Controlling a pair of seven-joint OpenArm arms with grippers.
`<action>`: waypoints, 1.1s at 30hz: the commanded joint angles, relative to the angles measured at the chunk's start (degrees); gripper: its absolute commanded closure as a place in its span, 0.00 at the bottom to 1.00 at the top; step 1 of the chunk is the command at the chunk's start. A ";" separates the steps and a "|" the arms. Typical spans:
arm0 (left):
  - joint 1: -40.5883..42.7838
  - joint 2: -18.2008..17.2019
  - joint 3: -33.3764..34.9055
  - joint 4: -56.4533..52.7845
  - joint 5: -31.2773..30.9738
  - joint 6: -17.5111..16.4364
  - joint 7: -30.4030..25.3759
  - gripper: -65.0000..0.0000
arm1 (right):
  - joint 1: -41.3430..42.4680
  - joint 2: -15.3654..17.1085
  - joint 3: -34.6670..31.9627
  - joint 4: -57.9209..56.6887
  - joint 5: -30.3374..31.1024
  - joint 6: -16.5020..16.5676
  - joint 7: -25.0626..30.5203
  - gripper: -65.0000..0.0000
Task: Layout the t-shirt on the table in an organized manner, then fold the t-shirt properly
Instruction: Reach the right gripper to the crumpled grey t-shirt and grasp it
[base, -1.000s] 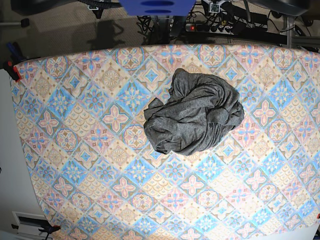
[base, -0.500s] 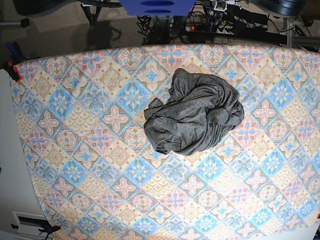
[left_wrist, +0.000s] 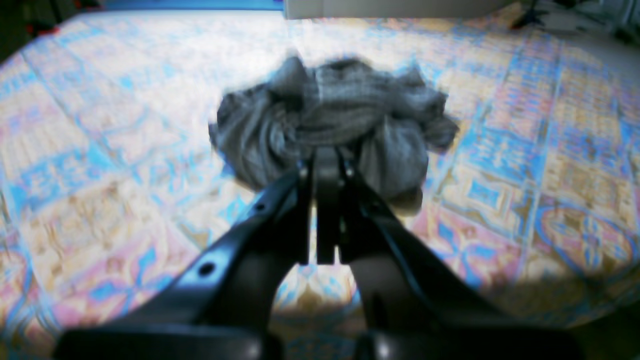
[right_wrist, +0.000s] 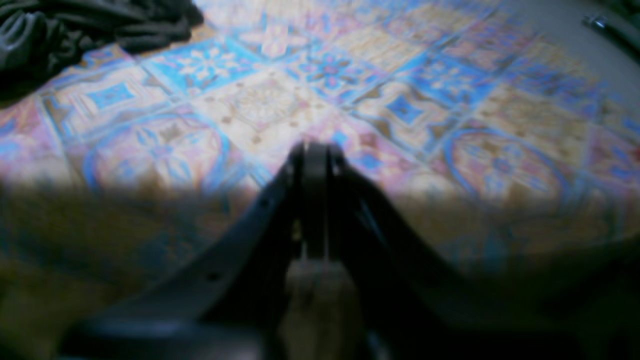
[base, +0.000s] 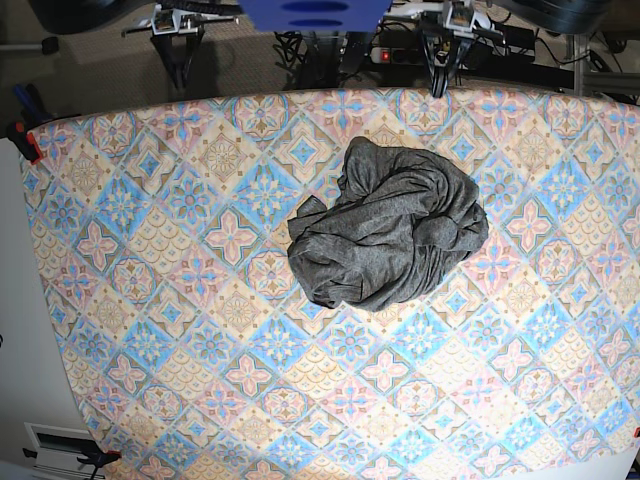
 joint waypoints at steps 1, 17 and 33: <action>0.55 -0.06 -0.10 3.87 -0.06 0.19 -0.41 0.95 | -1.58 0.19 0.02 3.76 0.23 0.08 -0.14 0.99; -7.18 -0.06 -10.91 22.69 -0.15 0.10 46.62 0.93 | 1.41 1.68 -6.48 22.66 0.14 1.13 -31.17 0.49; -12.02 -9.73 -14.08 22.86 -16.15 0.01 64.29 0.72 | 30.07 2.74 -23.01 24.94 0.14 4.74 -68.71 0.49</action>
